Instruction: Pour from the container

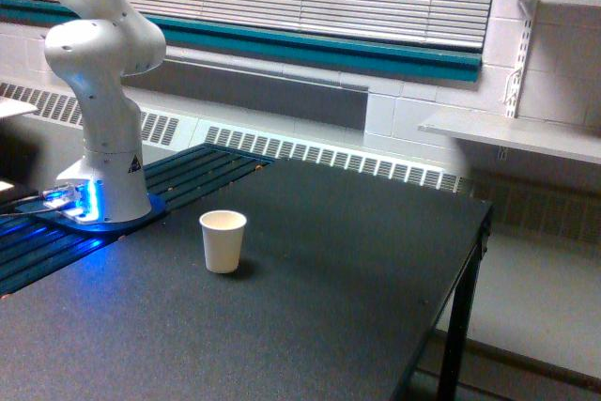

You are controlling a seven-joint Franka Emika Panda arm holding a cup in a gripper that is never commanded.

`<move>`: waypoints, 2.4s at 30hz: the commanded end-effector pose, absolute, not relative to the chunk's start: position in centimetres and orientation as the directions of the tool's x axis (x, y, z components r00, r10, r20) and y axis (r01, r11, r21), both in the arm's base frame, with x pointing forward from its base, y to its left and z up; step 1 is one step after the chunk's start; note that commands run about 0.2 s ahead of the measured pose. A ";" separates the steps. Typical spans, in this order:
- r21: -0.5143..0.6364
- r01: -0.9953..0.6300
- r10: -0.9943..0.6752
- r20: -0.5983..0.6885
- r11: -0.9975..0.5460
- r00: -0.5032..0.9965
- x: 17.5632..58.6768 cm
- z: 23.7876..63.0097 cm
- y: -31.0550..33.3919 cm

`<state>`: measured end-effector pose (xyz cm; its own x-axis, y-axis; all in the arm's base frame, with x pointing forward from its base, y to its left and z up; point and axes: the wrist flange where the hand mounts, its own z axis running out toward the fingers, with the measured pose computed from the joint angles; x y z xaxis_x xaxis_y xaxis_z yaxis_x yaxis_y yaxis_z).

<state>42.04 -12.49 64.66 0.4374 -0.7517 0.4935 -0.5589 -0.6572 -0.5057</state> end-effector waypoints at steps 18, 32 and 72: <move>-0.431 -0.535 -0.687 0.439 -0.726 0.579 36.4 57.6 -7.9; -0.380 -0.563 -0.679 0.401 -0.734 0.615 33.7 54.0 -5.7; -0.290 -0.665 -0.723 0.196 -0.688 0.662 28.2 47.6 -2.4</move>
<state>28.61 -2.22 47.80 0.6681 -0.7117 0.2173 -0.6469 -0.6998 -0.3030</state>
